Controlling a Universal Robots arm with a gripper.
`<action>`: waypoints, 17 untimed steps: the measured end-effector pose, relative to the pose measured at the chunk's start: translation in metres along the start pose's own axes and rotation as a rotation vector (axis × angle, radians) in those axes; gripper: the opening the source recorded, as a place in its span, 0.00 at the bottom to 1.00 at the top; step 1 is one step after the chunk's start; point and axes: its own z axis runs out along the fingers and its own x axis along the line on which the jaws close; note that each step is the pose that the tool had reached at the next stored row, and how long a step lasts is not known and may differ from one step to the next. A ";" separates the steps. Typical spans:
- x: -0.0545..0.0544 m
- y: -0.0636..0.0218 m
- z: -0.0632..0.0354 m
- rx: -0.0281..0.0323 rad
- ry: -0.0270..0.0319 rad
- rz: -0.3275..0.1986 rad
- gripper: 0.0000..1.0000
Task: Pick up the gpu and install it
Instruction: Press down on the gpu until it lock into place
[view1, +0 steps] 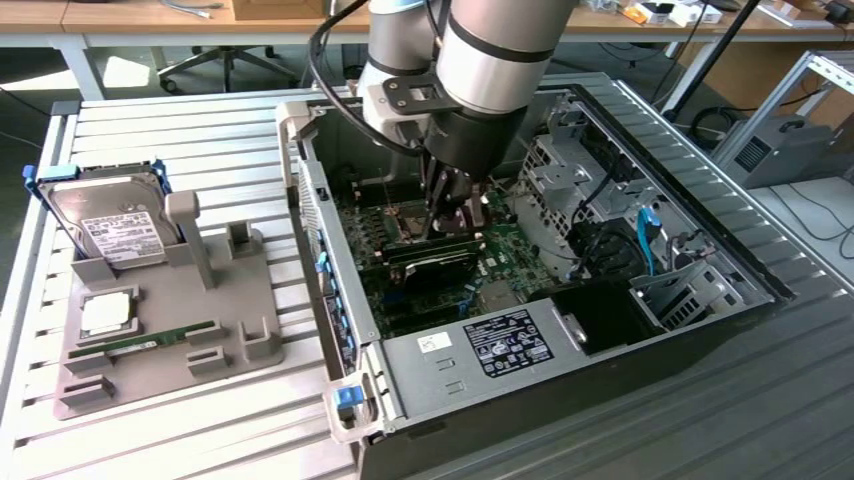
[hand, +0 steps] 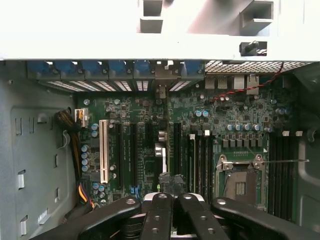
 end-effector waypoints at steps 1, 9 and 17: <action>0.000 -0.0001 0.0021 -0.0001 0.0008 0.000 0.11; 0.001 -0.0004 0.0189 0.0000 0.0074 0.000 0.11; 0.001 0.0037 0.0216 0.0001 0.0091 0.000 0.11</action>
